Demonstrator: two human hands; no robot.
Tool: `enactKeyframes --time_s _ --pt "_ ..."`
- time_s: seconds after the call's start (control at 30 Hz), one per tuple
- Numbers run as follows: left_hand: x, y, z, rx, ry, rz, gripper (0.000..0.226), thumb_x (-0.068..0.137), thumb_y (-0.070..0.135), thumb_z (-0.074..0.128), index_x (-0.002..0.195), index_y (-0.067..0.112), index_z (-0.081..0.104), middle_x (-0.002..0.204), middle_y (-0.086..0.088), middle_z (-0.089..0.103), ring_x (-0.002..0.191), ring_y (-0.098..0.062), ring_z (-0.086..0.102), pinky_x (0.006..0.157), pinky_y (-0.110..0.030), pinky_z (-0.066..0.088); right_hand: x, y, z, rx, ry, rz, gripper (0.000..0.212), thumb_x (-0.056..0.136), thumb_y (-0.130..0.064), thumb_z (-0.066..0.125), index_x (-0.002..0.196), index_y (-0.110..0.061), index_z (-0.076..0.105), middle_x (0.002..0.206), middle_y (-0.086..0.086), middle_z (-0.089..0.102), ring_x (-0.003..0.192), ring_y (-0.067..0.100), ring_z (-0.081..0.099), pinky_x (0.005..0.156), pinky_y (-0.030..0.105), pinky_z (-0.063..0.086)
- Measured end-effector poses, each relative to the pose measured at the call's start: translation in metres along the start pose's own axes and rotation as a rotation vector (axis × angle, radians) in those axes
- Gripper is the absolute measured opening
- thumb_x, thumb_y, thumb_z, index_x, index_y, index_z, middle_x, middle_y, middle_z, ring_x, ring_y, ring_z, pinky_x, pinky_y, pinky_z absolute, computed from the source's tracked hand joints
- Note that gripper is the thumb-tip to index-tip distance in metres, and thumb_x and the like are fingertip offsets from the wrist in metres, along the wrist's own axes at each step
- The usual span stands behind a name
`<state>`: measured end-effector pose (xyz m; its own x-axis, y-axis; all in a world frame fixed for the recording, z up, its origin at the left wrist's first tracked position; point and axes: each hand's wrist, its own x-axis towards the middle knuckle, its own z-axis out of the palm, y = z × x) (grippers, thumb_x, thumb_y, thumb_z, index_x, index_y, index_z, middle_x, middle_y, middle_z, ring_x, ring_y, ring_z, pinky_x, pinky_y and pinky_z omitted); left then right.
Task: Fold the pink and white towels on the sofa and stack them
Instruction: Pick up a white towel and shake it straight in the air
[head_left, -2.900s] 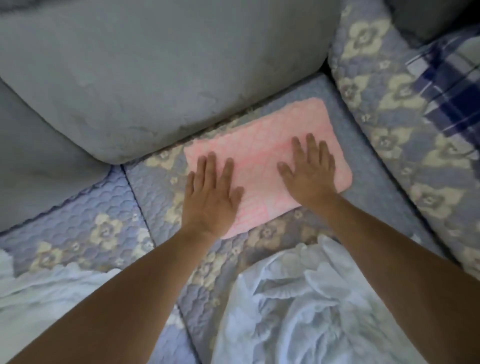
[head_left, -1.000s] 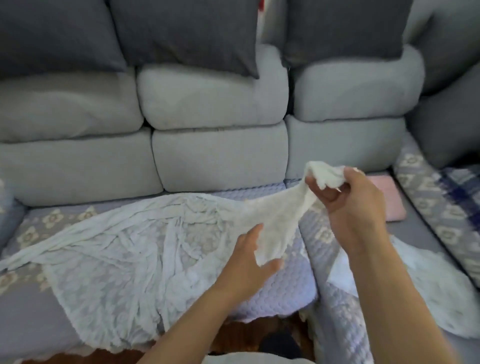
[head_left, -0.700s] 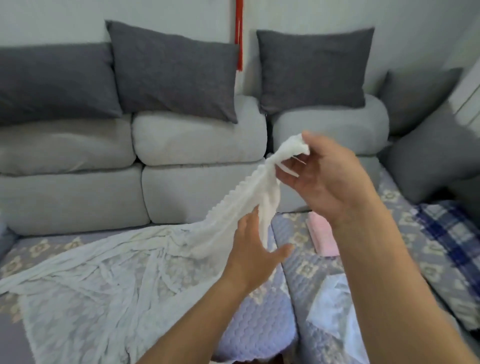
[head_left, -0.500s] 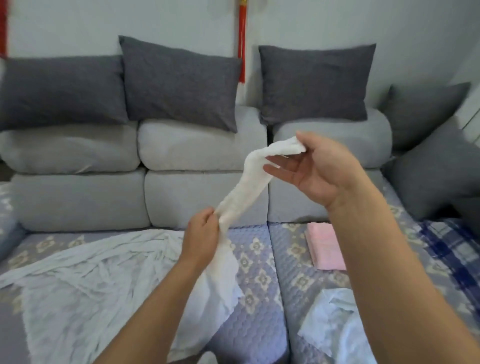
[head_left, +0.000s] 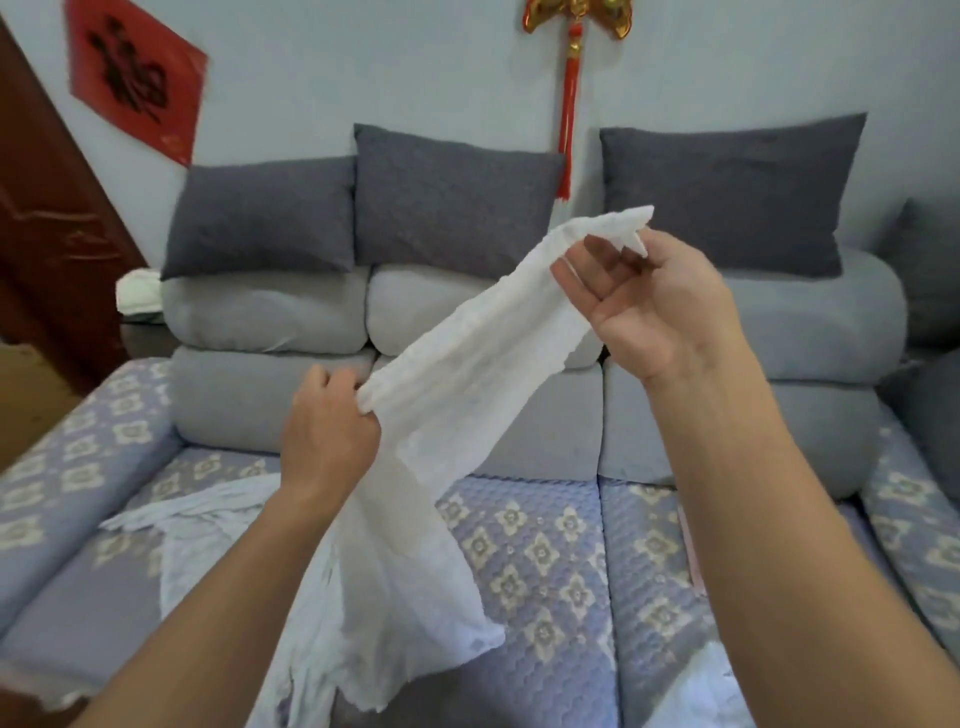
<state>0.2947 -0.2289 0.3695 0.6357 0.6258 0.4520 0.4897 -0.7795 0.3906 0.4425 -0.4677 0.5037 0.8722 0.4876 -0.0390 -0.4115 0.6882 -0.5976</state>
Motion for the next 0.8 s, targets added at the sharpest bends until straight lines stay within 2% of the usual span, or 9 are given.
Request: enactKeyframes --time_s 0.13,0.37,0.5,0.6,0.63,0.67,0.7,0.73,0.8 --pt "0.018 -0.023 -0.022 -0.023 -0.053 -0.116 0.019 0.082 0.007 0.051 0.066 0.017 0.045 0.074 -0.013 0.057 0.072 -0.039 0.055 0.06 -0.04 0.043 0.015 -0.016 -0.003 0.045 0.017 -0.043 0.02 0.103 -0.013 0.045 0.095 -0.002 0.059 0.086 0.015 0.07 0.086 0.031 0.074 0.085 0.052 0.059" --pt "0.041 -0.064 -0.055 0.198 -0.024 -0.294 0.013 0.088 0.006 0.052 0.084 0.016 0.059 0.082 -0.011 0.055 0.076 -0.032 0.049 0.068 -0.039 0.042 0.024 -0.06 -0.027 0.219 0.034 -0.196 0.015 0.086 0.001 0.051 0.084 -0.005 0.064 0.09 0.013 0.069 0.089 0.029 0.07 0.084 0.048 0.058" --pt "0.033 -0.073 -0.038 -0.076 -0.097 -0.427 0.013 0.082 -0.002 0.051 0.082 0.002 0.063 0.079 -0.019 0.061 0.074 -0.034 0.054 0.062 -0.037 0.044 0.029 -0.058 -0.055 0.121 0.22 -0.205 0.015 0.075 -0.001 0.055 0.083 -0.007 0.066 0.088 0.011 0.069 0.086 0.028 0.069 0.08 0.043 0.058" --pt "0.019 -0.04 -0.03 -0.444 -0.251 -0.404 0.018 0.087 -0.001 0.046 0.079 0.009 0.058 0.069 -0.011 0.052 0.068 -0.024 0.048 0.055 -0.031 0.033 0.028 -0.033 -0.091 -0.649 0.627 -0.211 0.015 0.091 -0.007 0.05 0.098 -0.013 0.061 0.106 0.01 0.063 0.111 0.029 0.061 0.086 0.034 0.049" --pt "0.014 -0.023 -0.031 -0.484 -0.341 -0.31 0.022 0.088 0.0 0.044 0.074 0.013 0.054 0.067 -0.008 0.048 0.066 -0.021 0.046 0.055 -0.031 0.031 0.025 -0.022 -0.102 -1.002 0.828 -0.367 0.021 0.089 -0.007 0.051 0.108 -0.01 0.059 0.118 0.013 0.059 0.118 0.031 0.056 0.091 0.033 0.042" --pt "0.01 -0.003 -0.034 -0.502 -0.445 -0.196 0.024 0.091 0.001 0.044 0.073 0.014 0.052 0.068 -0.005 0.049 0.064 -0.019 0.046 0.056 -0.03 0.032 0.02 -0.01 -0.108 -1.258 0.848 -0.626 0.034 0.085 -0.006 0.055 0.118 -0.006 0.057 0.128 0.015 0.053 0.121 0.03 0.05 0.096 0.029 0.036" --pt "0.006 0.017 -0.037 -0.507 -0.536 -0.069 0.024 0.095 0.005 0.045 0.075 0.014 0.055 0.071 -0.001 0.052 0.064 -0.015 0.048 0.058 -0.029 0.036 0.012 0.006 -0.107 -1.391 0.612 -0.798 0.047 0.082 -0.006 0.061 0.129 -0.005 0.053 0.134 0.013 0.049 0.123 0.023 0.046 0.1 0.022 0.031" --pt "0.003 0.039 -0.04 -0.489 -0.602 0.066 0.021 0.099 0.013 0.049 0.08 0.014 0.059 0.073 0.004 0.056 0.064 -0.009 0.051 0.06 -0.029 0.039 0.0 0.023 -0.099 -1.455 0.225 -0.732 0.061 0.082 -0.009 0.069 0.139 -0.008 0.046 0.141 0.006 0.046 0.126 0.012 0.042 0.103 0.015 0.028" --pt "-0.004 0.073 -0.042 -0.448 -0.644 0.288 0.014 0.096 0.033 0.063 0.087 0.022 0.064 0.073 0.012 0.059 0.064 -0.001 0.051 0.061 -0.02 0.04 -0.022 0.065 -0.082 -1.535 -0.522 -0.165 0.077 0.084 -0.022 0.078 0.149 -0.026 0.037 0.145 -0.016 0.046 0.127 -0.005 0.043 0.106 0.014 0.033"
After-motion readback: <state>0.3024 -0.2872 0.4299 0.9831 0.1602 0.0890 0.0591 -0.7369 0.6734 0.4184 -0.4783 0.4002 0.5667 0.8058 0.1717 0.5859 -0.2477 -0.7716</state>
